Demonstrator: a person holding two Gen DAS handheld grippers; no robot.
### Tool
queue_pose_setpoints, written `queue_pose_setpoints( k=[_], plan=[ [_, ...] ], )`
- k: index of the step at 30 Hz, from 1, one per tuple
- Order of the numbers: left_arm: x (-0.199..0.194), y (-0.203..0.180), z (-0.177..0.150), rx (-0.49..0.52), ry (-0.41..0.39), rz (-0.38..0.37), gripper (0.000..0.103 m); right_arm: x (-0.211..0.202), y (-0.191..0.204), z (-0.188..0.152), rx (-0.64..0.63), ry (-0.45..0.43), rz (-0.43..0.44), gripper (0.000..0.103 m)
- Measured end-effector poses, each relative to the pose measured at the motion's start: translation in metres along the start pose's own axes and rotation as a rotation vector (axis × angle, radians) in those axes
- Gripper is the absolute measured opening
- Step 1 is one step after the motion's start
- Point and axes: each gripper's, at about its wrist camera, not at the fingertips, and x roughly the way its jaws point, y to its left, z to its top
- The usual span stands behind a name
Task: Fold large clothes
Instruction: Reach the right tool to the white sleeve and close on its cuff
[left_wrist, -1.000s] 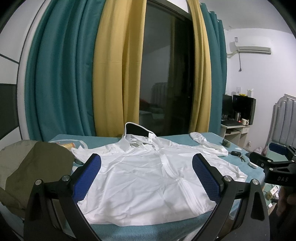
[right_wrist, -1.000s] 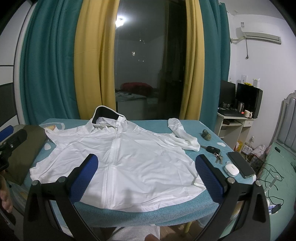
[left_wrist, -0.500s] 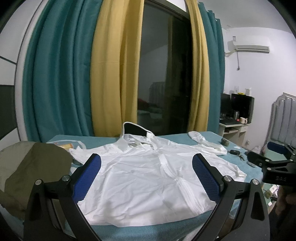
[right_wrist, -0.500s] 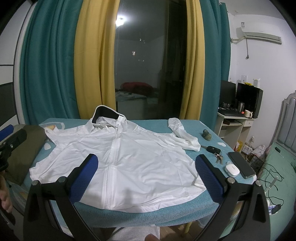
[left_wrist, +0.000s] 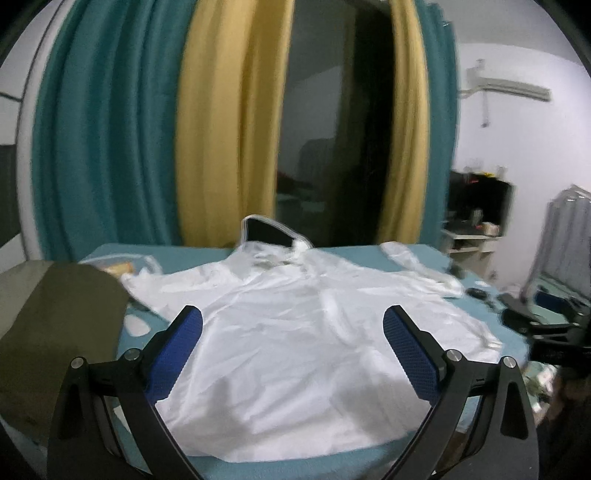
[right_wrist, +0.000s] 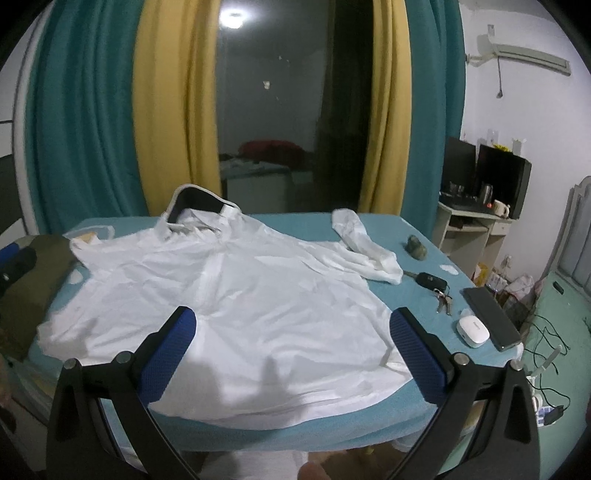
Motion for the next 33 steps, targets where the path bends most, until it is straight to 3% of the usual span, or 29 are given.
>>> queue_pose_setpoints(
  k=[4,6,8,12,17,24,33],
  plan=[
    [0.039,0.012,0.002,-0.038,0.101,0.039,0.1,0.03,-0.029,0.008,0.011,0.037,0.007,0.102],
    [0.061,0.017,0.003,-0.04,0.159,0.048,0.1,0.05,-0.044,0.014,0.013,0.069,0.015,0.092],
    [0.078,0.02,0.003,-0.037,0.187,0.054,0.1,0.073,-0.058,0.019,0.016,0.112,0.022,0.072],
    [0.107,0.025,0.009,-0.044,0.203,0.042,0.1,0.124,-0.09,0.034,0.04,0.187,0.067,0.064],
    [0.146,0.031,0.018,-0.072,0.234,0.03,0.1,0.189,-0.115,0.057,0.019,0.252,0.085,0.044],
    [0.199,0.032,0.025,-0.056,0.285,0.039,0.1,0.296,-0.148,0.098,-0.008,0.352,0.11,0.041],
    [0.247,0.047,0.03,-0.049,0.346,0.075,0.1,0.406,-0.161,0.131,-0.036,0.48,0.116,0.04]
  ],
)
